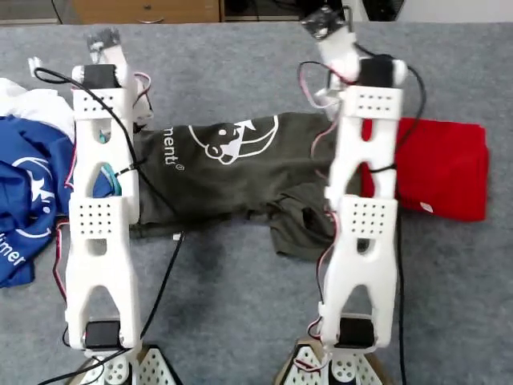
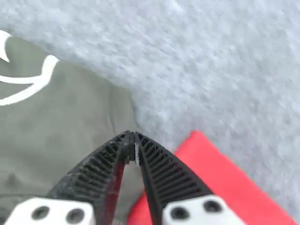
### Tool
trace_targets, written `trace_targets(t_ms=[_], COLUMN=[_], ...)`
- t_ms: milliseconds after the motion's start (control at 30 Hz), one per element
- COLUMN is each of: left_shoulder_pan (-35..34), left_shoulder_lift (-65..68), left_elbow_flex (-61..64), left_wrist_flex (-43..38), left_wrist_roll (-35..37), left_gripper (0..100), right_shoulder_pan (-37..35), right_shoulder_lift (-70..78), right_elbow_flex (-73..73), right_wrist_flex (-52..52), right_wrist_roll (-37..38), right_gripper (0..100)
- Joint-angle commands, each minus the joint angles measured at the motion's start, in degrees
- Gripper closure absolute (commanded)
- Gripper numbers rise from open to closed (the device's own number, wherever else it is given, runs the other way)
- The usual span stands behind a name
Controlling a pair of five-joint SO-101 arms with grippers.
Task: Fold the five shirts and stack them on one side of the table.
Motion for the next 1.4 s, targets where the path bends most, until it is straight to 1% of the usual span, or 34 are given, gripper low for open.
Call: trace_targets(t_ms=[0, 67, 133, 233, 333, 400, 467, 600, 633, 767, 900, 1033, 1100, 1167, 1233, 1300, 1367], left_shoulder_pan=[-1.23, -2.20, -2.90, -4.22, -5.89, -6.15, -6.24, -5.36, -5.01, -3.52, -1.58, -1.76, -1.67, -1.58, -1.23, -1.05, -0.97], left_shoulder_lift=[2.77, 6.81, 10.24, 12.88, 12.88, 12.88, 12.88, 12.62, 11.91, 6.73, -0.84, -4.70, -7.69, -11.21, -16.31, -23.25, -31.52], left_elbow_flex=[-3.25, -3.25, -3.34, -3.78, -3.78, -3.78, -3.78, -4.22, -5.54, -13.71, -13.01, -11.78, -10.73, -5.89, 2.11, 13.45, 26.73], left_wrist_flex=[-5.01, -9.49, -11.52, -11.43, -11.69, -11.43, -11.43, -11.34, -10.81, -4.22, 1.93, 2.64, 2.81, 2.81, 2.81, 2.81, 2.64], left_wrist_roll=[-0.26, 0.00, -0.26, -0.26, 1.93, 4.40, 4.66, 4.66, 4.66, 4.40, 0.97, -0.09, -1.76, -2.20, -2.11, -2.02, -1.93], left_gripper=[98, 98, 98, 98, 98, 98, 98, 98, 98, 98, 98, 98, 98, 98, 98, 98, 98], right_shoulder_pan=[-1.80, -1.10, -0.22, 2.07, 4.79, 5.49, 6.11, 6.11, 5.85, 3.74, 1.89, 1.27, 1.63, 2.77, 3.91, 4.09, 4.18], right_shoulder_lift=[0.40, 1.98, 3.65, 5.93, 8.57, 9.54, 9.89, 9.98, 9.36, 5.05, 3.12, 0.66, -1.54, -4.88, -8.92, -13.85, -20.26], right_elbow_flex=[6.20, 8.75, 9.10, 7.96, 6.81, 4.88, 3.91, 3.38, 2.95, -4.88, -12.62, -13.32, -13.41, -12.70, -12.09, -9.54, -3.12], right_wrist_flex=[-6.07, -8.09, -8.62, -8.70, -8.62, -8.18, -8.09, -8.09, -7.82, -2.55, 1.67, 6.59, 9.32, 9.32, 9.41, 9.49, 9.49], right_wrist_roll=[-0.35, -1.76, -2.11, -1.93, -1.85, -0.09, 1.85, 2.11, 1.93, 2.11, 2.20, 2.20, 1.93, 1.76, 2.20, 3.52, 4.13], right_gripper=[99.3, 99.3, 99.3, 99.3, 99.3, 99.3, 99.3, 99.3, 99.3, 99.5, 99.4, 99.5, 99.5, 99.5, 99.5, 99.5, 99.5])
